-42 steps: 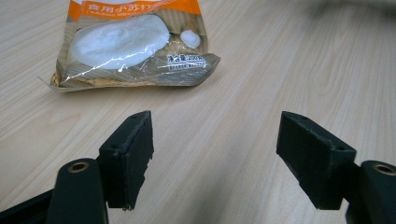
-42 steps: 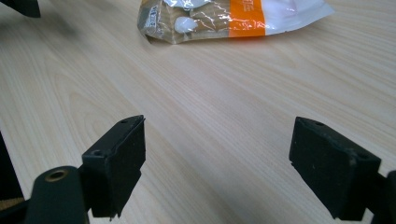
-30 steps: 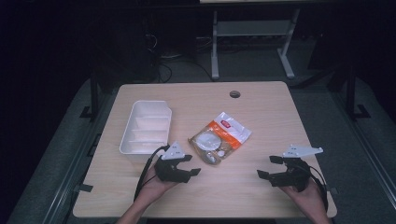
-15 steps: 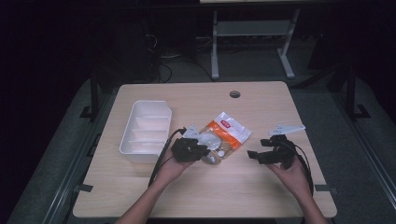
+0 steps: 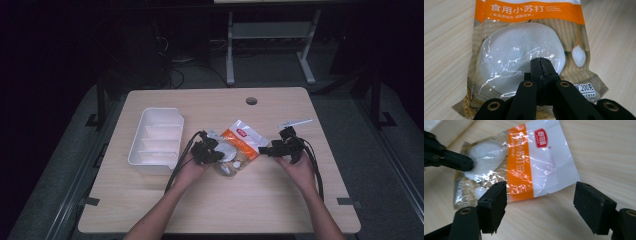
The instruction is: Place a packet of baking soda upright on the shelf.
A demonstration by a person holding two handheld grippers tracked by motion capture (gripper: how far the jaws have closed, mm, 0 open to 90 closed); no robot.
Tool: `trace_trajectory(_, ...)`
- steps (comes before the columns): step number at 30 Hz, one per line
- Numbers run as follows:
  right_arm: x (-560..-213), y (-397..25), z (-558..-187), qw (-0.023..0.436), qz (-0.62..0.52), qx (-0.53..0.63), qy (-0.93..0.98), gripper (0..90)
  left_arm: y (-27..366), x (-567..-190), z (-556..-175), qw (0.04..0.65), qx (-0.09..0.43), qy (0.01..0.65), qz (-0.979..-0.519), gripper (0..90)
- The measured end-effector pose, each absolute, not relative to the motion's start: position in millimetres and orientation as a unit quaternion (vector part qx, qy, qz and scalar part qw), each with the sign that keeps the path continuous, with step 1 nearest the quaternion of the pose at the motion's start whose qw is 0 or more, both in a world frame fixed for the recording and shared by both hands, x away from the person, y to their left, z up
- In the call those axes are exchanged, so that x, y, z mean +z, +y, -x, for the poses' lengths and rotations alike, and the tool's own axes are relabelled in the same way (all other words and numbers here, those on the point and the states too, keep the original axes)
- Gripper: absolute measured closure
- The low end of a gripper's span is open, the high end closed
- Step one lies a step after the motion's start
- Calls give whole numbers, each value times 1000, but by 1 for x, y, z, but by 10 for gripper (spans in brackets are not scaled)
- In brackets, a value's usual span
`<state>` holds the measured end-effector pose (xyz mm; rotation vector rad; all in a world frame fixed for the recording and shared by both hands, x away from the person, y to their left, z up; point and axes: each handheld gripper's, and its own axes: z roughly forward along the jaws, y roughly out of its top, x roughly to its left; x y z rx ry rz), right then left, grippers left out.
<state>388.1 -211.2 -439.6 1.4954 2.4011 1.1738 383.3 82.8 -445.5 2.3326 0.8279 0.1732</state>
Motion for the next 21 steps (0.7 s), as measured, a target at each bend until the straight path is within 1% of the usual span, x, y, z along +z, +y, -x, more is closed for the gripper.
trace_trajectory(6, -447, -212, -398, 27, -519, 376, 767, 334, 81, -445, -383, 318, 66, 316, -891, 900)
trace_trajectory(8, -451, -211, -400, 17, -521, 378, 765, 380, 81, -445, -383, 319, 65, 318, -890, 900)
trace_trajectory(9, -452, -210, -401, 17, -522, 377, 765, 384, 81, -445, -383, 320, 65, 318, -890, 900)
trace_trajectory(10, -455, -207, -402, 8, -522, 373, 767, 430, 81, -445, -383, 319, 65, 319, -890, 900)
trace_trajectory(12, -456, -206, -403, 8, -521, 371, 768, 447, 81, -445, -383, 319, 66, 317, -891, 900)
trace_trajectory(13, -456, -203, -403, 6, -519, 372, 769, 480, 81, -446, -383, 319, 66, 317, -891, 900)
trace_trajectory(14, -456, -203, -403, 6, -519, 372, 769, 480, 81, -446, -383, 320, 65, 318, -890, 900)
trace_trajectory(16, -457, -201, -404, -4, -517, 381, 766, 520, 81, -446, -383, 321, 67, 317, -890, 900)
trace_trajectory(19, -455, -204, -405, -4, -529, 385, 756, 512, 82, -446, -383, 323, 68, 316, -890, 900)
trace_trajectory(21, -453, -208, -404, 12, -535, 377, 756, 498, 82, -446, -383, 324, 66, 316, -889, 900)
